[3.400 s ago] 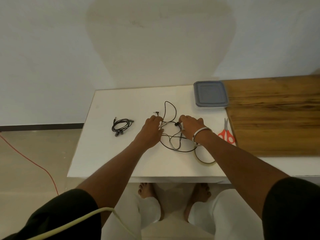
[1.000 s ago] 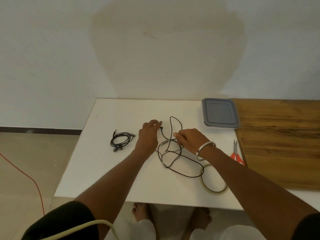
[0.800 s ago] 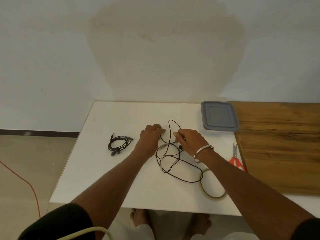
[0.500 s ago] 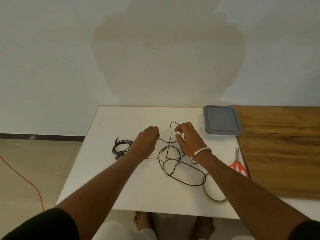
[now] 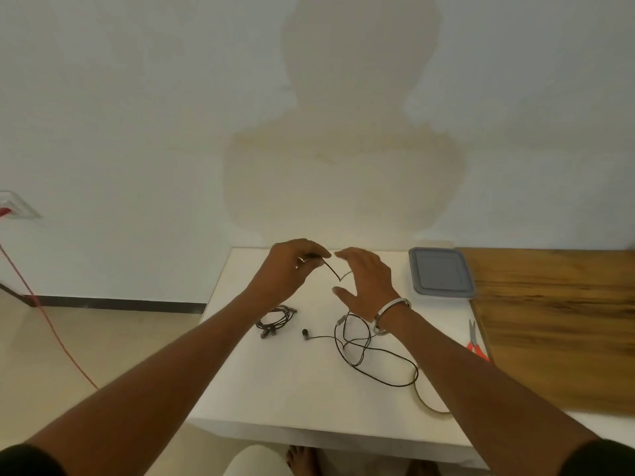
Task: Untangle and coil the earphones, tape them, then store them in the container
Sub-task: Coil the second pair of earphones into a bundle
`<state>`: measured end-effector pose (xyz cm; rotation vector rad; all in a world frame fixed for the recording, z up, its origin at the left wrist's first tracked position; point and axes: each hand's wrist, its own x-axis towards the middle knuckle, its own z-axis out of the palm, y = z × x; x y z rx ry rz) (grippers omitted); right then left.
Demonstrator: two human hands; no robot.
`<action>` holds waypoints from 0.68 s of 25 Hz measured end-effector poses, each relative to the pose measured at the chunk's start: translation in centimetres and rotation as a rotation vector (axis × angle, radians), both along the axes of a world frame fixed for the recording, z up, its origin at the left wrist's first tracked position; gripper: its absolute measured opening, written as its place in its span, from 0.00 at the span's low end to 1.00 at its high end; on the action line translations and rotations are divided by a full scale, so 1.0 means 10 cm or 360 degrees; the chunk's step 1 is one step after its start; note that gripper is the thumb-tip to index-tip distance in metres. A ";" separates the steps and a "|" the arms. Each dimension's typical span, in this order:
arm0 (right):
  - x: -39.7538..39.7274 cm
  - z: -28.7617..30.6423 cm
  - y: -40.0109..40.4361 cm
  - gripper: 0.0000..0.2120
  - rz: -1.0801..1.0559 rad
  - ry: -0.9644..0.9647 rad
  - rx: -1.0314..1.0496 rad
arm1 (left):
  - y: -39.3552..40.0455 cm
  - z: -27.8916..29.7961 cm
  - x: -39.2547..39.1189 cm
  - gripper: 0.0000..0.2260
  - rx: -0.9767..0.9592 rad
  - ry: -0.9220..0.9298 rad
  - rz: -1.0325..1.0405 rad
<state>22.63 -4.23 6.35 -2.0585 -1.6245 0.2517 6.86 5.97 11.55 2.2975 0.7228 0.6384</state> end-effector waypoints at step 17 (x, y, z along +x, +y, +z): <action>-0.12 0.36 -0.15 0.09 0.0012 0.0844 0.0241 | -0.14 0.14 -0.48 0.07 -0.1255 0.0435 -0.0388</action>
